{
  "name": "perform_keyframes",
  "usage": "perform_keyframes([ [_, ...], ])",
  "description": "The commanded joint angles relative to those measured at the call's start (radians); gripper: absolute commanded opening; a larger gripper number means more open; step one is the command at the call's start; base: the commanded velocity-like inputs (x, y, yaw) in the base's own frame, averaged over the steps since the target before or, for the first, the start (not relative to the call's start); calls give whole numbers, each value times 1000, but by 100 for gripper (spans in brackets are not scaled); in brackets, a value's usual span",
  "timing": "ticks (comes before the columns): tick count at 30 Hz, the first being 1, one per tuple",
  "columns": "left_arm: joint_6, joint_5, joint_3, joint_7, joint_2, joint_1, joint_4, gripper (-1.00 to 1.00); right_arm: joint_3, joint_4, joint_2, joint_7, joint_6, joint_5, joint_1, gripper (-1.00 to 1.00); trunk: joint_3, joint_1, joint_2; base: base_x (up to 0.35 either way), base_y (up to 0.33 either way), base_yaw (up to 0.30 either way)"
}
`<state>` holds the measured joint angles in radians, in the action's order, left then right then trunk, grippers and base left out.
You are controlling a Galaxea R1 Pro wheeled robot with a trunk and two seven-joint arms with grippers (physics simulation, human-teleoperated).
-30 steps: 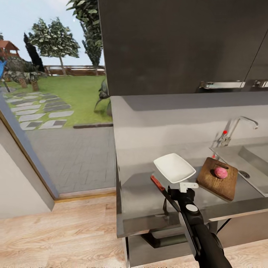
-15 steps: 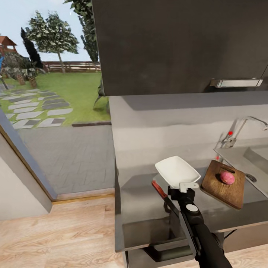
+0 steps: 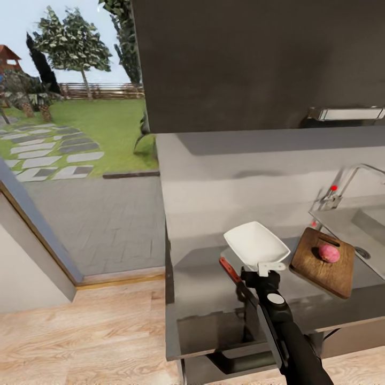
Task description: In the kitchen, take the Vidalia onion out of the sink, dice it on the chopping board with the paring knife, put the diced onion into the bowl on the countertop, then place both the paring knife and the chopping board into the sink.
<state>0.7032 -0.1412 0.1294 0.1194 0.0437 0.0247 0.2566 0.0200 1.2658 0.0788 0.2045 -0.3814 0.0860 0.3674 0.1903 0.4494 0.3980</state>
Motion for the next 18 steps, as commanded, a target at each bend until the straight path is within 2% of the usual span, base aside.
perform_keyframes([
  [1, 1, -8, 9, 5, 1, 1, 2, 100, 1, 1, 0, 3, -8, 9, 1, 100, 2, 1, 2, 0, 151, 0],
  [14, 1, -8, 9, 5, 1, 1, 2, 100, 1, 1, 1, 3, -8, 8, 1, 100, 3, 1, 2, 0, 268, 0],
  [18, 1, -8, 9, 5, 1, 1, 2, 100, 1, 1, 1, 3, -8, 8, 1, 100, 3, 1, 2, 0, 155, 0],
])
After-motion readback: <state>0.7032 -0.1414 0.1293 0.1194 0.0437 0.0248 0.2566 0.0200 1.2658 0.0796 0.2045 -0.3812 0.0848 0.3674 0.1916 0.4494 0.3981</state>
